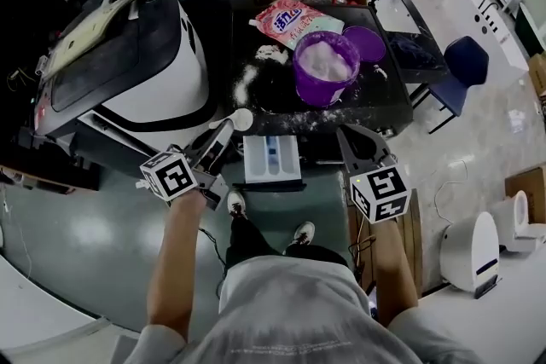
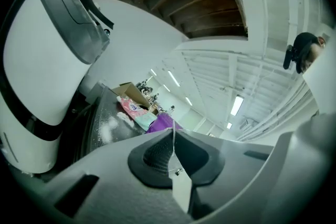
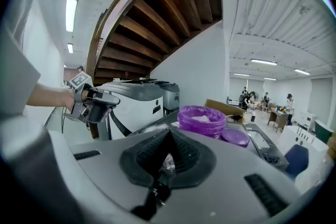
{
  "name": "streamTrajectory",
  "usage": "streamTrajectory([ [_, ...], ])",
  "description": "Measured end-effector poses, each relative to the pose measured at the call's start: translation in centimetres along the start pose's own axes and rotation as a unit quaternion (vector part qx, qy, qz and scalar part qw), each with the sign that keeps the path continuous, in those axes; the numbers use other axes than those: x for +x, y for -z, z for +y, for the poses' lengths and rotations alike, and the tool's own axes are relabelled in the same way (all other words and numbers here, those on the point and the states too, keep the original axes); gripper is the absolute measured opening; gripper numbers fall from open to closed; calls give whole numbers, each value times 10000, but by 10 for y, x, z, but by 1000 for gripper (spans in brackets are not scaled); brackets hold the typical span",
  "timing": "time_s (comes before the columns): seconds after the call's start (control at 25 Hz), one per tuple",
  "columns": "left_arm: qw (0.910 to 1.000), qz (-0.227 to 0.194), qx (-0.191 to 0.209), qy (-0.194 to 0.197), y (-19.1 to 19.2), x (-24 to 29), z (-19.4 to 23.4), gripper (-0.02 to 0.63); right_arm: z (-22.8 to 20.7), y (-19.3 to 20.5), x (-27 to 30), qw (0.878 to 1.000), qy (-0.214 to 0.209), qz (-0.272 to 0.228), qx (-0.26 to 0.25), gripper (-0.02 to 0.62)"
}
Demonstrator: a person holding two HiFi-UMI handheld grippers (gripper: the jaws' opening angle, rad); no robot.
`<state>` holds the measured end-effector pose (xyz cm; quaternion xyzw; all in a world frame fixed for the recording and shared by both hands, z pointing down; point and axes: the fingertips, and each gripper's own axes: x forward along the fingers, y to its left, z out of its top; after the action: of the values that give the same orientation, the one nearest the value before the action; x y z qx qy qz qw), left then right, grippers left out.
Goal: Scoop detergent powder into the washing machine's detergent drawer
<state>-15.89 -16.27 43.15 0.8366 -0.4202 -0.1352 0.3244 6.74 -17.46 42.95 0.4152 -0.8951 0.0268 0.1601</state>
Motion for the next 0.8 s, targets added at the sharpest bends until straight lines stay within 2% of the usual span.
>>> streamTrajectory([
  [0.16, 9980, 379, 326, -399, 29, -10, 14, 14, 10, 16, 7, 9997, -195, 125, 37, 5],
  [0.4, 9878, 1062, 826, -779, 72, -11, 30, 14, 24, 39, 16, 9986, -417, 313, 68, 5],
  [0.6, 9735, 1667, 1242, -953, 108, -6, 42, 14, 26, 56, 18, 9977, -496, 432, 183, 5],
  [0.8, 9522, 2224, 1789, -1089, 132, -3, 53, 14, 30, 66, 18, 9967, -562, 514, 286, 5],
])
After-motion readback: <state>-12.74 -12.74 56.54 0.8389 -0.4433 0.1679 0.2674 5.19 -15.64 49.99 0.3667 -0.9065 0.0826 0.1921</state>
